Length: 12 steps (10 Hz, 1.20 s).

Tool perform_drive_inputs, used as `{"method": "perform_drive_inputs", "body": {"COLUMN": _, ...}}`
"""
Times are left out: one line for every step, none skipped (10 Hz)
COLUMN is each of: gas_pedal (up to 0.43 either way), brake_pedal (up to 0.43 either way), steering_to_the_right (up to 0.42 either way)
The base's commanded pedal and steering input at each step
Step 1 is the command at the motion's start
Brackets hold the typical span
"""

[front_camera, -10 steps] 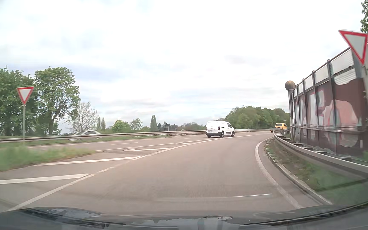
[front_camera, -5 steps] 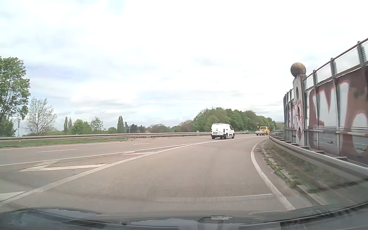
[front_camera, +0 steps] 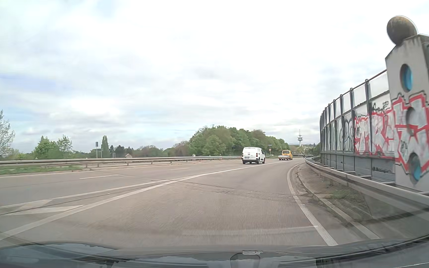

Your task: Follow the waypoints while adhering to traffic rules and regulations

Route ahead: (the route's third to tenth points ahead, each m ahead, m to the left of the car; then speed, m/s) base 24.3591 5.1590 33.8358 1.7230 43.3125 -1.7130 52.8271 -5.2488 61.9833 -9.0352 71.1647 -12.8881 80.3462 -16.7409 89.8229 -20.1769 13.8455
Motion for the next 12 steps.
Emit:
{"method": "perform_drive_inputs", "body": {"gas_pedal": 0.157, "brake_pedal": 0.0, "steering_to_the_right": 0.072}}
{"method": "perform_drive_inputs", "body": {"gas_pedal": 0.169, "brake_pedal": 0.0, "steering_to_the_right": 0.071}}
{"method": "perform_drive_inputs", "body": {"gas_pedal": 0.177, "brake_pedal": 0.0, "steering_to_the_right": 0.07}}
{"method": "perform_drive_inputs", "body": {"gas_pedal": 0.177, "brake_pedal": 0.0, "steering_to_the_right": 0.067}}
{"method": "perform_drive_inputs", "body": {"gas_pedal": 0.177, "brake_pedal": 0.0, "steering_to_the_right": 0.065}}
{"method": "perform_drive_inputs", "body": {"gas_pedal": 0.177, "brake_pedal": 0.0, "steering_to_the_right": 0.06}}
{"method": "perform_drive_inputs", "body": {"gas_pedal": 0.177, "brake_pedal": 0.0, "steering_to_the_right": 0.057}}
{"method": "perform_drive_inputs", "body": {"gas_pedal": 0.177, "brake_pedal": 0.0, "steering_to_the_right": 0.055}}
{"method": "perform_drive_inputs", "body": {"gas_pedal": 0.177, "brake_pedal": 0.0, "steering_to_the_right": 0.053}}
{"method": "perform_drive_inputs", "body": {"gas_pedal": 0.177, "brake_pedal": 0.0, "steering_to_the_right": 0.053}}
{"method": "perform_drive_inputs", "body": {"gas_pedal": 0.177, "brake_pedal": 0.0, "steering_to_the_right": 0.052}}
{"method": "perform_drive_inputs", "body": {"gas_pedal": 0.177, "brake_pedal": 0.0, "steering_to_the_right": 0.048}}
